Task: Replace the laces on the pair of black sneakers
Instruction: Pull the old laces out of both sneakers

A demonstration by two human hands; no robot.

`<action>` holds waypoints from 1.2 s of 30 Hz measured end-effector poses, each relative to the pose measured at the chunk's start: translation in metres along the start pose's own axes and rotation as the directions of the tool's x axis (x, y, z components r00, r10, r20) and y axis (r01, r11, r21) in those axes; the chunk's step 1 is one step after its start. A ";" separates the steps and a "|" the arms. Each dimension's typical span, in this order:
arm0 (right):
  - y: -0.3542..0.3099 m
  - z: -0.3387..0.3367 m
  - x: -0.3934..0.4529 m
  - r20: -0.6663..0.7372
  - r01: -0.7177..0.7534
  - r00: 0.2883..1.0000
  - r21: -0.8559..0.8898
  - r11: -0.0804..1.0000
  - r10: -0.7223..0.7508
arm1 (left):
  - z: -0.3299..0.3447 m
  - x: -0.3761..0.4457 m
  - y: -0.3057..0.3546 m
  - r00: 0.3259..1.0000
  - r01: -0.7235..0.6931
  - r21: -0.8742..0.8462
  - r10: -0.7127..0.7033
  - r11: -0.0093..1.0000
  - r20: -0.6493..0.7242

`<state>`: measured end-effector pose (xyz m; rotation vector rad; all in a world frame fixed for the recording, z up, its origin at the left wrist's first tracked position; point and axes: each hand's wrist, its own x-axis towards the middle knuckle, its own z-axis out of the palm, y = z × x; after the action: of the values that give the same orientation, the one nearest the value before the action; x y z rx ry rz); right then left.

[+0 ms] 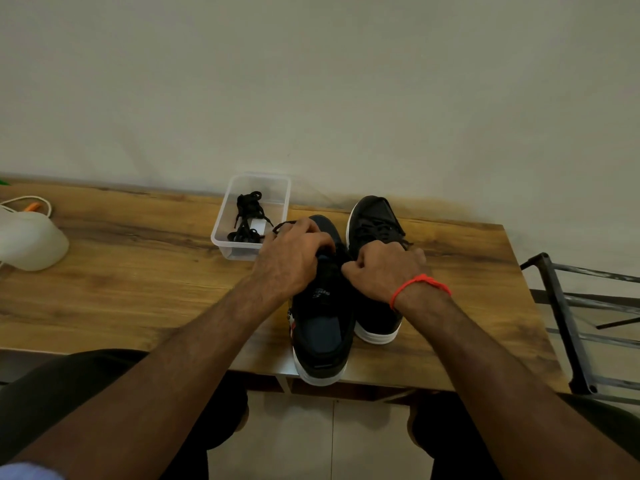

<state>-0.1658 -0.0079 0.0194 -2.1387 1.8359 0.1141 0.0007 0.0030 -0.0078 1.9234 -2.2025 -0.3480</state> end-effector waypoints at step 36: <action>0.001 -0.009 0.001 0.111 0.012 0.994 0.093 0.996 -0.022 | -0.028 0.006 -0.008 0.870 0.186 -0.211 -0.260 0.960 -0.419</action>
<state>-0.1677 -0.0119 0.0273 -2.0420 1.7258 0.1390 0.0154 -0.0055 0.0164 1.9371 -1.6160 -0.1011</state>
